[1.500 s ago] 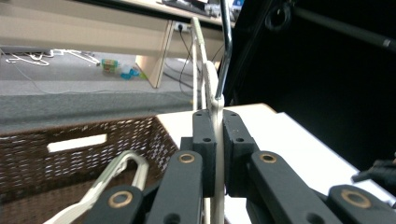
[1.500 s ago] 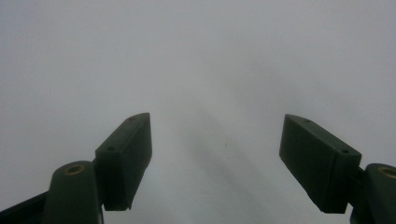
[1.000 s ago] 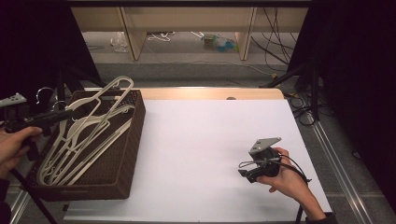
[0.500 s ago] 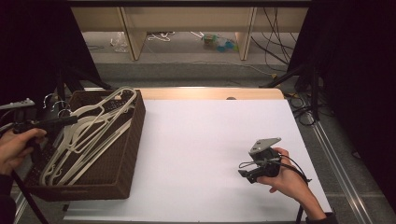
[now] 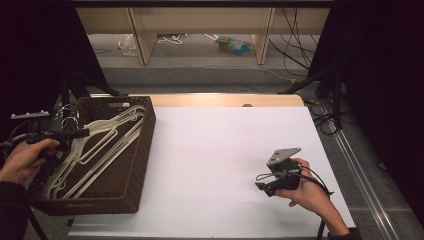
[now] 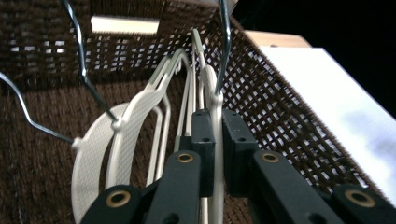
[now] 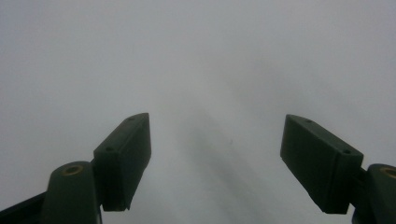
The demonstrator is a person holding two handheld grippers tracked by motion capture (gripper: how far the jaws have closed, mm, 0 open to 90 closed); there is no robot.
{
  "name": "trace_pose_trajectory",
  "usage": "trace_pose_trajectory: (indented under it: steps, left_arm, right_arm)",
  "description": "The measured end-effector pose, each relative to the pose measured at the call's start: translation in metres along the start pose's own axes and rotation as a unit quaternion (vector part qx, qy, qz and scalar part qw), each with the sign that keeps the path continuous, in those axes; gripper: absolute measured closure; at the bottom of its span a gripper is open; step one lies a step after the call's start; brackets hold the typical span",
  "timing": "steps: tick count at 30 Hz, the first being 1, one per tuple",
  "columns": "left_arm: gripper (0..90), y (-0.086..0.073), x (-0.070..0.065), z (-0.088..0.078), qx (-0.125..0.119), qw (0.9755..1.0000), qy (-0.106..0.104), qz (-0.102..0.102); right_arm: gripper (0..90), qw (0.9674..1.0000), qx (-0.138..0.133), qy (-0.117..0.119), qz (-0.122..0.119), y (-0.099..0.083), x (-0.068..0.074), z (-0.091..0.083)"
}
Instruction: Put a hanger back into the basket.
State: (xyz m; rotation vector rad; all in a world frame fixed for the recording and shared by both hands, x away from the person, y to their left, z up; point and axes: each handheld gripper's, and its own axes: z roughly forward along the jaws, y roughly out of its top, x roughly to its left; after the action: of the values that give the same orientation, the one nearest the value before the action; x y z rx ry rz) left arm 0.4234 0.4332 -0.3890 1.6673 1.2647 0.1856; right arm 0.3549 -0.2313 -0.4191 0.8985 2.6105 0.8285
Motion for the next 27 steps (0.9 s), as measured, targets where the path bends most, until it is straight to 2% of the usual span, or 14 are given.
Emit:
trace_pose_trajectory:
  steps: [2, 5, 7, 10, 11, 13, 15, 17, 18, 19, 20, 22, 26, 27]
  left_arm:
    - [80.8, -0.001, 0.001, 0.0, 0.008, 0.9996, 0.026, 0.008]
    - [74.6, -0.001, 0.001, -0.007, -0.017, 0.9987, 0.049, -0.005]
    - [73.9, 0.0, -0.002, -0.013, -0.014, 0.9972, 0.071, 0.015]
    - [67.4, 0.001, -0.014, -0.021, -0.033, 0.9906, 0.128, 0.036]
    - [63.1, 0.001, -0.019, -0.023, -0.042, 0.9887, 0.14, 0.035]
    - [54.7, 0.002, -0.037, -0.028, -0.068, 0.9835, 0.159, 0.052]
    - [48.1, 0.0, -0.06, -0.031, -0.102, 0.9814, 0.149, 0.065]
    - [41.1, -0.003, -0.086, -0.031, -0.119, 0.9805, 0.136, 0.076]
    - [38.4, -0.005, -0.101, -0.03, -0.129, 0.9797, 0.126, 0.087]
    - [37.2, -0.008, -0.113, -0.028, -0.137, 0.9789, 0.115, 0.099]
    - [36.7, -0.01, -0.122, -0.027, -0.142, 0.9782, 0.109, 0.105]
    - [33.5, -0.016, -0.143, -0.021, -0.156, 0.9779, 0.087, 0.109]
    - [31.9, -0.031, -0.18, -0.004, -0.159, 0.9777, 0.046, 0.129]
    - [31.5, -0.036, -0.188, 0.001, -0.159, 0.9779, 0.037, 0.131]
  right_arm:
    - [25.3, 0.9999, 0.007, 0.007, 0.006, 0.0, 0.0, -0.002]
    - [25.2, 1.0, 0.003, 0.003, 0.001, 0.0, -0.001, -0.001]
    - [25.3, 1.0, 0.002, 0.002, 0.0, 0.0, -0.001, -0.001]
    - [25.2, 1.0, 0.0, 0.0, 0.001, 0.0, 0.0, -0.002]
    - [25.2, 1.0, -0.008, -0.004, 0.002, 0.0, 0.0, -0.001]
    - [25.1, 0.9999, -0.009, -0.003, 0.009, 0.001, 0.001, -0.003]
    - [24.7, 0.9998, -0.02, -0.007, 0.004, 0.001, 0.0, -0.003]
    - [24.3, 0.9994, -0.032, -0.009, 0.011, 0.002, 0.0, -0.005]
    - [23.8, 0.9986, -0.049, -0.017, 0.012, 0.001, -0.001, -0.004]
    - [23.6, 0.9983, -0.053, -0.015, 0.019, 0.001, -0.001, -0.007]
    - [23.5, 0.997, -0.07, -0.025, 0.023, 0.001, -0.001, -0.007]
    - [22.9, 0.9964, -0.077, -0.026, 0.027, 0.001, -0.001, -0.012]
    - [22.8, 0.9913, -0.12, -0.039, 0.038, -0.001, 0.002, -0.019]
    - [22.8, 0.9905, -0.125, -0.034, 0.046, -0.002, 0.004, -0.021]
